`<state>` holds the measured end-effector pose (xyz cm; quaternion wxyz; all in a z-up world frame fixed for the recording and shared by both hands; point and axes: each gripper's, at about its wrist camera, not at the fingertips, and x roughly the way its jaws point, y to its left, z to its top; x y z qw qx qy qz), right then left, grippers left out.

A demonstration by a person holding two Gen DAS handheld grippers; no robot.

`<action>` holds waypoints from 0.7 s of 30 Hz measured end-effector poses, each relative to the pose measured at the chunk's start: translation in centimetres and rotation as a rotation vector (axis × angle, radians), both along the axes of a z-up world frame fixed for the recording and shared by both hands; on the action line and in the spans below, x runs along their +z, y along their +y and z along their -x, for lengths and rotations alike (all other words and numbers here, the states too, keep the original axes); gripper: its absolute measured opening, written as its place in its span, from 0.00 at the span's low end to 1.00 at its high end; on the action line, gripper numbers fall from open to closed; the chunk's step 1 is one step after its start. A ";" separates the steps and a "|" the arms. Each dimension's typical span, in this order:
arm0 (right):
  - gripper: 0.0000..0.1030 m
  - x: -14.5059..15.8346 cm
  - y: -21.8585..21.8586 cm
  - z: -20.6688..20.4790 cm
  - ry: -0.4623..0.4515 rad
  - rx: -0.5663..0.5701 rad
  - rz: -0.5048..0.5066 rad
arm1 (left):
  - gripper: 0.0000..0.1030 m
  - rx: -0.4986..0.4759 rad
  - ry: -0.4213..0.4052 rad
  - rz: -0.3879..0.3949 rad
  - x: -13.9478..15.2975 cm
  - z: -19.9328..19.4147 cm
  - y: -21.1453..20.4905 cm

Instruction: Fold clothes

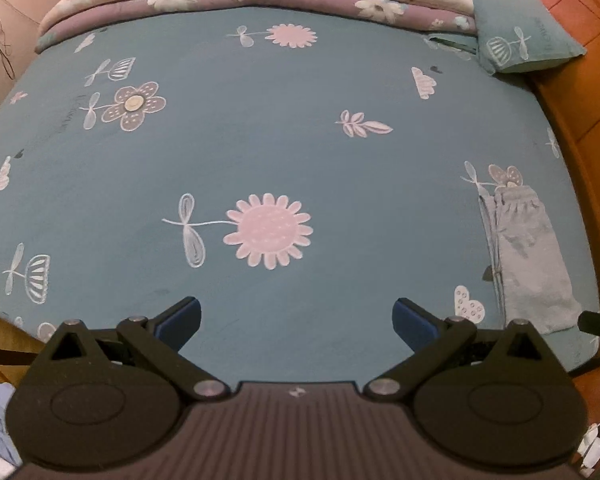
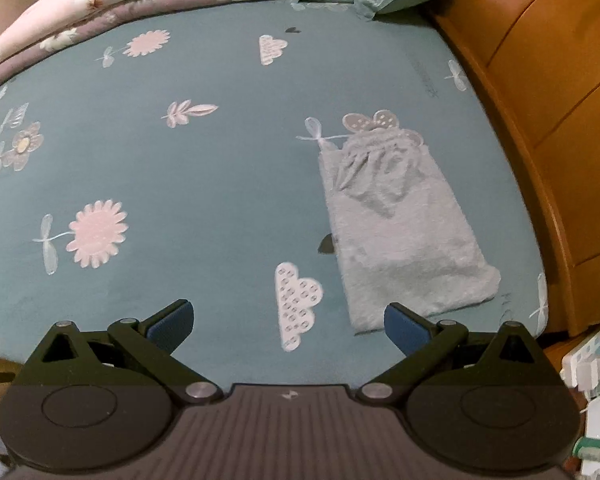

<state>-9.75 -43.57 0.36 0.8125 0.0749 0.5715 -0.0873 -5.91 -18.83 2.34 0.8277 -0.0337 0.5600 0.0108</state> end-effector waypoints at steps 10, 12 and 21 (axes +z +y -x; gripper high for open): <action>1.00 2.2 2.4 0.6 -0.026 0.016 -0.007 | 0.99 0.028 0.026 0.013 1.2 0.4 1.0; 1.00 2.6 2.6 0.4 -0.033 0.011 -0.009 | 0.99 0.031 0.031 0.016 1.4 0.5 1.2; 1.00 3.5 3.3 -0.2 -0.045 0.007 -0.006 | 0.99 0.031 0.038 0.008 1.9 0.2 2.1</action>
